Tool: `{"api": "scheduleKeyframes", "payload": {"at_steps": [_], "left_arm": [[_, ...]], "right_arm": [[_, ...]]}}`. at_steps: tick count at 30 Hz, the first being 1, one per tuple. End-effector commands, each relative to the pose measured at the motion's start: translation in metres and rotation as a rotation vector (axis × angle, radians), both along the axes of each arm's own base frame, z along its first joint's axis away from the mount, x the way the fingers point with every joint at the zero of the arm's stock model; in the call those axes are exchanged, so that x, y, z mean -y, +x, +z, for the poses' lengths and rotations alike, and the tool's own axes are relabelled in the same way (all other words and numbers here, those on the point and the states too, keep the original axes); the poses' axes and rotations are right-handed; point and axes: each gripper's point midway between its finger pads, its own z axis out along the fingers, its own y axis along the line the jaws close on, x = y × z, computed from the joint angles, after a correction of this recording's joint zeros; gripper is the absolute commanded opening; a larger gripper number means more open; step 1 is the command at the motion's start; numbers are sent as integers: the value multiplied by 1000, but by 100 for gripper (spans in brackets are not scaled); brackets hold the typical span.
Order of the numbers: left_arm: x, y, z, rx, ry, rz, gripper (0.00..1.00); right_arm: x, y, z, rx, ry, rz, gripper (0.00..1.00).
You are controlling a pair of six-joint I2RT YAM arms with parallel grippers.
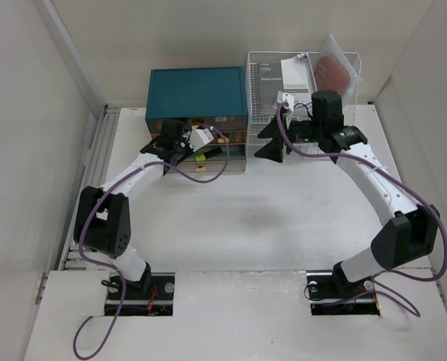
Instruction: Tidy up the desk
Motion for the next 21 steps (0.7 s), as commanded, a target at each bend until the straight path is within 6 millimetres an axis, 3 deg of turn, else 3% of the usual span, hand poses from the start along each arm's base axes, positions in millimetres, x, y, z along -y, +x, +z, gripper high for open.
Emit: {"api": "scheduleKeyframes", "payload": {"at_steps": [1,9,12,14,21], "left_arm": [[0,10,7,49,39,7,0],[-3,17,3,60,79,30,3],[-7,19,5,75,91,49,11],[-4,20,7,86,93,48,22],[-6,23,12,109,99,66,35]], "right_arm": [[-1,-1,10,44,26,36,74],[1,0,10,43,30,35,74],[1,-1,11,42,34,43,74],[1,-1,11,42,34,43,74],[3,0,11,41,38,42,74]]}}
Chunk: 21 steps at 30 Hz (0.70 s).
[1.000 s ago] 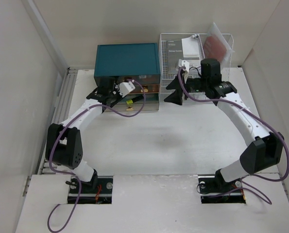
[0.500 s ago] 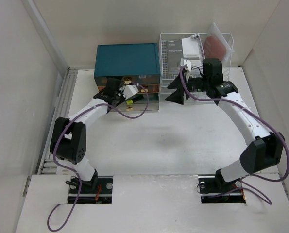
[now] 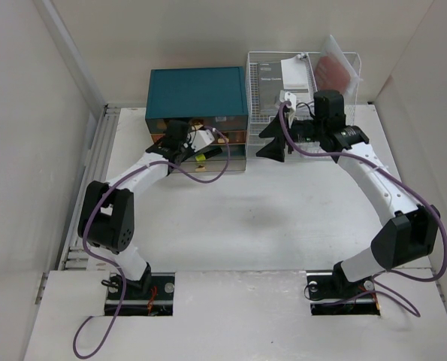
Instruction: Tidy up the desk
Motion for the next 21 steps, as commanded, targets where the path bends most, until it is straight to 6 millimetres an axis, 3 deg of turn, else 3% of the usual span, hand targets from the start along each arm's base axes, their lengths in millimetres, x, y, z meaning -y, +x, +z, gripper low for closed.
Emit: {"api": "scheduleKeyframes", "payload": {"at_steps": [1,8,17,21], "left_arm": [[-2,15,25,99,0,25,35],[-3,16,29,119,-2,33,41],[-6,8,30,121,-2,33,41],[-7,4,39,147,-21,40,41]], "right_arm": [[0,0,10,44,27,36,74],[-1,1,6,35,25,36,75],[-1,1,6,35,25,36,75],[-2,2,4,25,27,44,75]]}}
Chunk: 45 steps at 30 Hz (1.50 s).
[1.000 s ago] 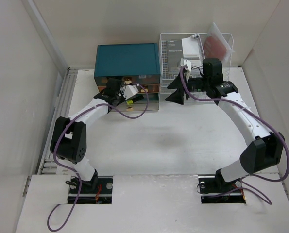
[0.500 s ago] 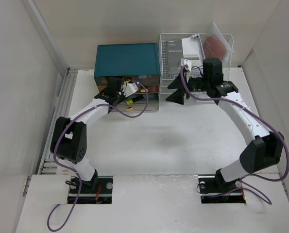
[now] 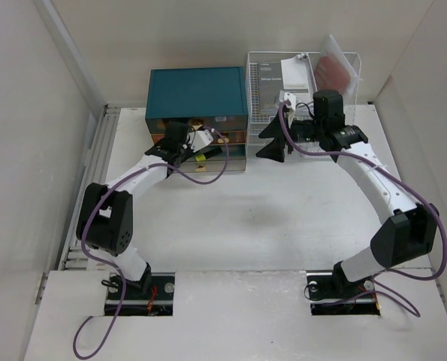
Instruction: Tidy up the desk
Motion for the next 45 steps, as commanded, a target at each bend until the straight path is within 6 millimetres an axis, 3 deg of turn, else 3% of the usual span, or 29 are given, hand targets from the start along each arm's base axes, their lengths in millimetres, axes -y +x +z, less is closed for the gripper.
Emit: {"api": "scheduleKeyframes", "payload": {"at_steps": [1,8,11,13,14,15,16,17,18,19,21,22,23,25,26,27,28,29,31,33,35,36,37,38,39,42,45], "left_arm": [[-2,0,38,110,-36,11,41],[-2,-20,64,172,-111,54,40],[1,-32,86,230,-201,83,25],[1,-37,97,266,-264,109,2],[1,-40,114,312,-311,120,0],[-5,-44,111,326,-367,196,0],[-10,-44,122,388,-438,262,0],[-22,-45,134,445,-511,361,0],[-44,-48,135,496,-630,570,0],[-49,-47,146,529,-722,623,0],[-63,-53,141,508,-807,723,0],[-56,-56,134,475,-848,704,0],[-51,-56,139,494,-933,711,0],[-56,-64,152,532,-1029,718,28],[-55,-67,159,546,-1066,722,49],[-64,-70,166,583,-1100,756,84],[-74,-78,179,632,-1184,804,94],[-86,-84,178,672,-1206,859,100],[-98,-100,188,748,-1288,908,100],[-111,-112,182,821,-1331,975,100],[-121,-124,190,892,-1375,1002,100],[-129,-129,194,947,-1401,1045,100],[-132,-132,189,950,-1391,1077,100],[-135,-134,185,955,-1388,1103,100],[-139,-137,189,977,-1400,1129,100],[-151,-147,185,1039,-1407,1226,100],[-161,-157,186,1093,-1421,1305,100]], "right_arm": [[-1,1,5,33,24,36,75],[-1,1,5,33,24,36,75],[-1,3,5,35,20,28,75],[-1,4,-3,16,14,28,66],[-1,4,-3,15,14,28,57],[-2,4,-3,4,16,36,45],[-3,3,-8,-7,13,51,27],[-3,0,-8,-14,11,63,20],[-4,2,-14,-6,2,83,11],[-3,1,-17,-4,-6,89,8],[-13,-3,-26,15,-48,108,3],[-18,-2,-33,17,-67,112,0],[-31,-8,-37,36,-100,119,0],[-48,-5,-48,68,-140,112,0],[-51,2,-57,95,-197,57,0],[-67,-2,-64,117,-225,64,0],[-75,5,-67,125,-233,16,0],[-80,12,-73,135,-257,-27,0],[-89,29,-83,190,-318,-166,0],[-87,49,-93,217,-374,-297,1],[-93,56,-100,223,-386,-350,1],[-96,59,-115,208,-412,-369,1],[-92,70,-119,218,-440,-418,2],[-98,72,-119,219,-443,-431,2],[-97,79,-138,198,-479,-452,2],[-95,88,-164,198,-561,-526,2],[-104,89,-172,210,-584,-535,2]]}}
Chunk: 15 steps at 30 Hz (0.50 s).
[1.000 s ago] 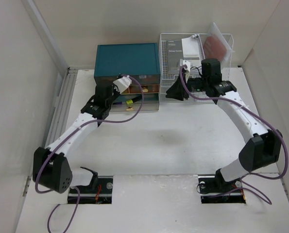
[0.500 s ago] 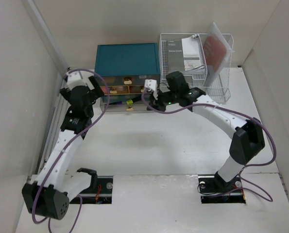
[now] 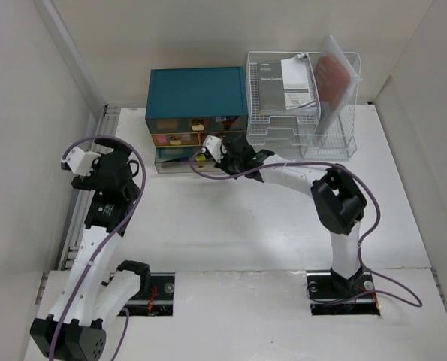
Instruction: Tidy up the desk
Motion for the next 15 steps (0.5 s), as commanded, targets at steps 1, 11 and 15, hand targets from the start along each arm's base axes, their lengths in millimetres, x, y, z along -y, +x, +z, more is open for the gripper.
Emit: {"api": "scheduleKeyframes", "payload": {"at_steps": [1,11,15], "left_arm": [[-18,-17,15,82,-81,151,100],[-18,-19,16,96,-98,155,100],[-15,-17,15,93,-104,133,100]], "right_arm": [[-12,19,27,115,21,-88,2],[-2,53,20,264,-60,-357,2],[-6,57,12,290,-63,-379,2]]}}
